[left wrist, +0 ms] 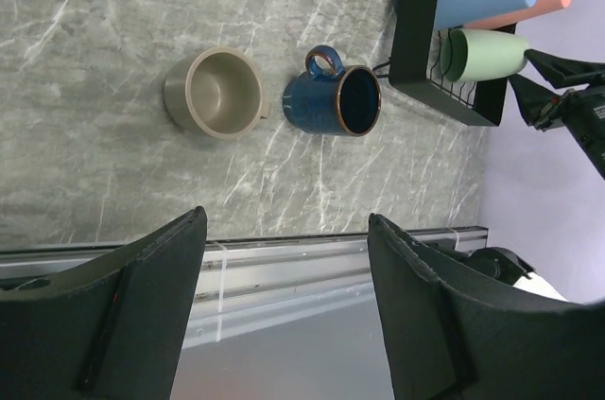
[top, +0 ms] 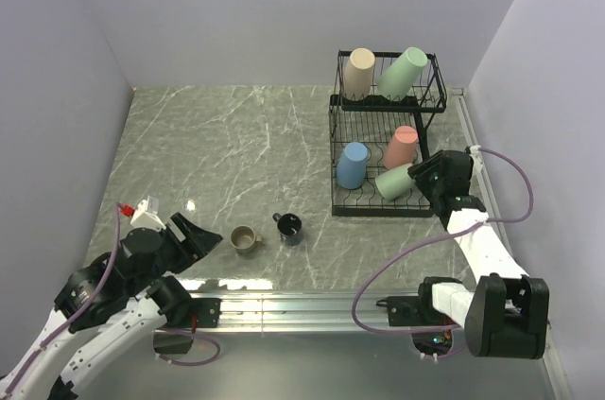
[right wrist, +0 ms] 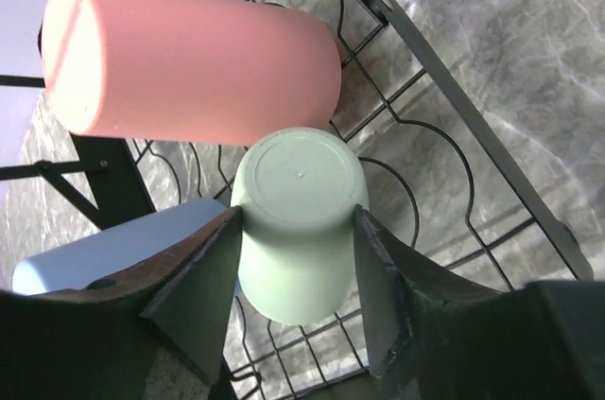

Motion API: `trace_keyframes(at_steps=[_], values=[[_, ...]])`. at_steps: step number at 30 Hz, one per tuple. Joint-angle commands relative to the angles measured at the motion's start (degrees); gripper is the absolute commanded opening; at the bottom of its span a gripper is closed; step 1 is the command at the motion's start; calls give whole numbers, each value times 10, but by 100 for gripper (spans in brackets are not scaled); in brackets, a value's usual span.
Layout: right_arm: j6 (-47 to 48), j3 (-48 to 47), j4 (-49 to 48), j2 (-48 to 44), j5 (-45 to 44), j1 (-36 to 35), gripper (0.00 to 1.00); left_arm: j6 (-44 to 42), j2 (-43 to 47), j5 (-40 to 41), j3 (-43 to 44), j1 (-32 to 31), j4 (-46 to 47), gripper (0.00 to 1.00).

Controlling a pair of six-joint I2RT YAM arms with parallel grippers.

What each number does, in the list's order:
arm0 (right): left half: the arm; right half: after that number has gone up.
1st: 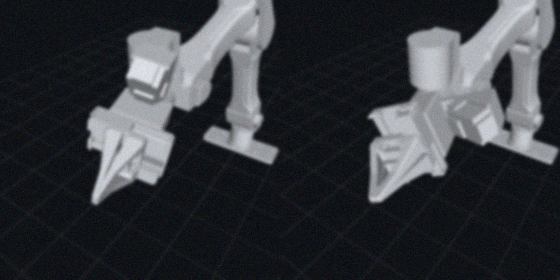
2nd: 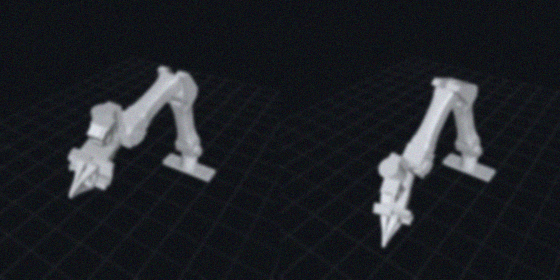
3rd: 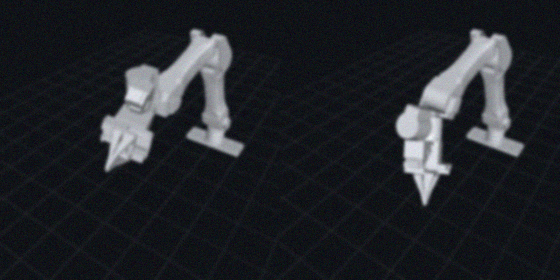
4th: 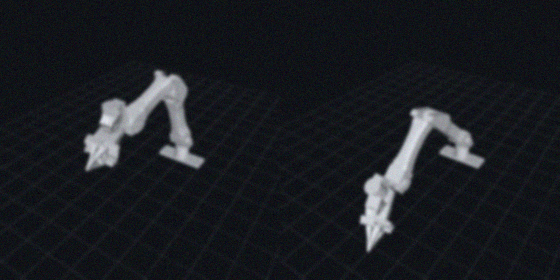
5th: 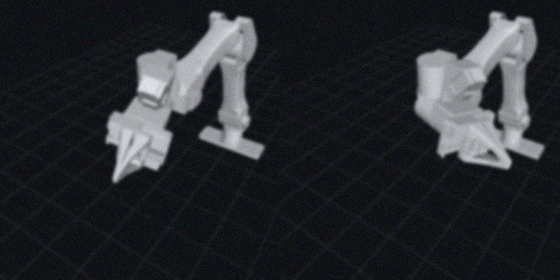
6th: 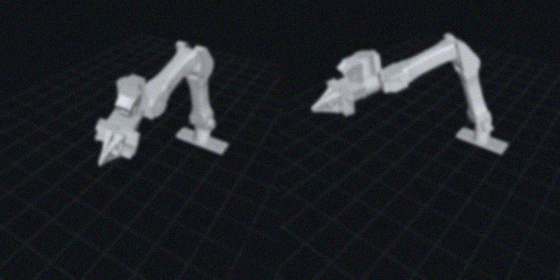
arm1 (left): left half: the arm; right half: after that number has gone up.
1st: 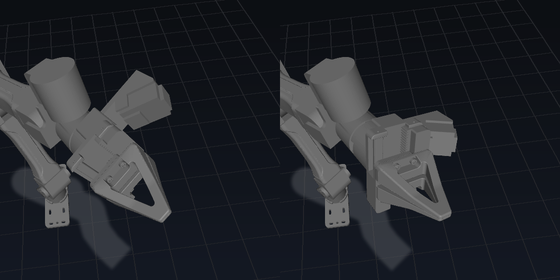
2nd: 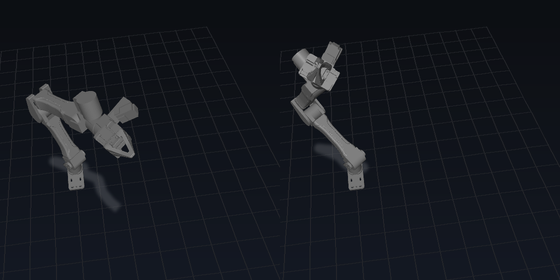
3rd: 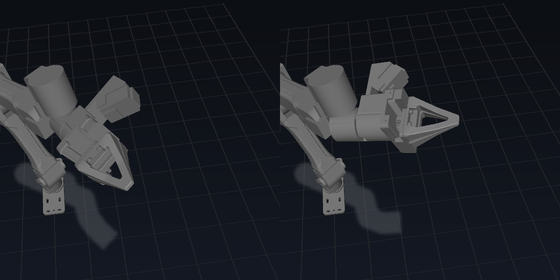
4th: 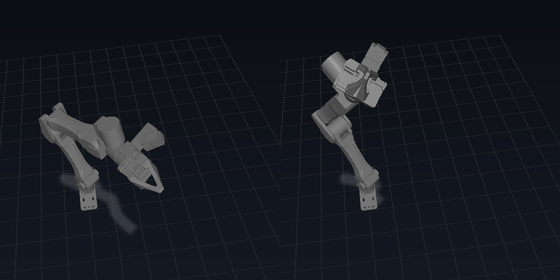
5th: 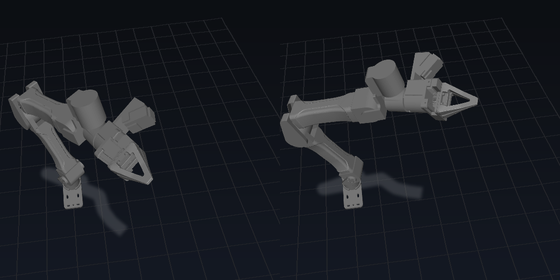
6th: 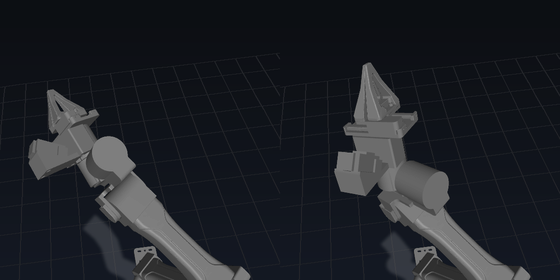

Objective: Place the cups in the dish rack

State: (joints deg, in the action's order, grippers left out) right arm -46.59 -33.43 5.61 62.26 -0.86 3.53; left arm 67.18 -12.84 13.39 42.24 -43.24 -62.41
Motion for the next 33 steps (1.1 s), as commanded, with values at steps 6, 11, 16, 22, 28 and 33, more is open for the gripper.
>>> trace_keyframes(at_steps=[6, 11, 16, 22, 28, 33], values=[[50, -12, 50, -49, 2, -1, 35, -12, -21, -9, 3, 3, 52, 74], [57, -11, 42, -24, 7, -1, 85, -8, -24, -18, -5, 2, 61, 74], [48, -9, 44, -27, 3, -1, 93, -8, -20, -11, 7, 3, 38, 74], [26, 1, 13, -14, 7, 9, 94, 10, 4, -7, 9, 3, 9, 74], [-42, 18, -37, 29, 45, 41, 95, 25, 24, -4, 13, 3, -13, 73], [-108, 26, -55, 70, 68, 53, 95, 23, 19, 1, 15, 3, -16, 74]])
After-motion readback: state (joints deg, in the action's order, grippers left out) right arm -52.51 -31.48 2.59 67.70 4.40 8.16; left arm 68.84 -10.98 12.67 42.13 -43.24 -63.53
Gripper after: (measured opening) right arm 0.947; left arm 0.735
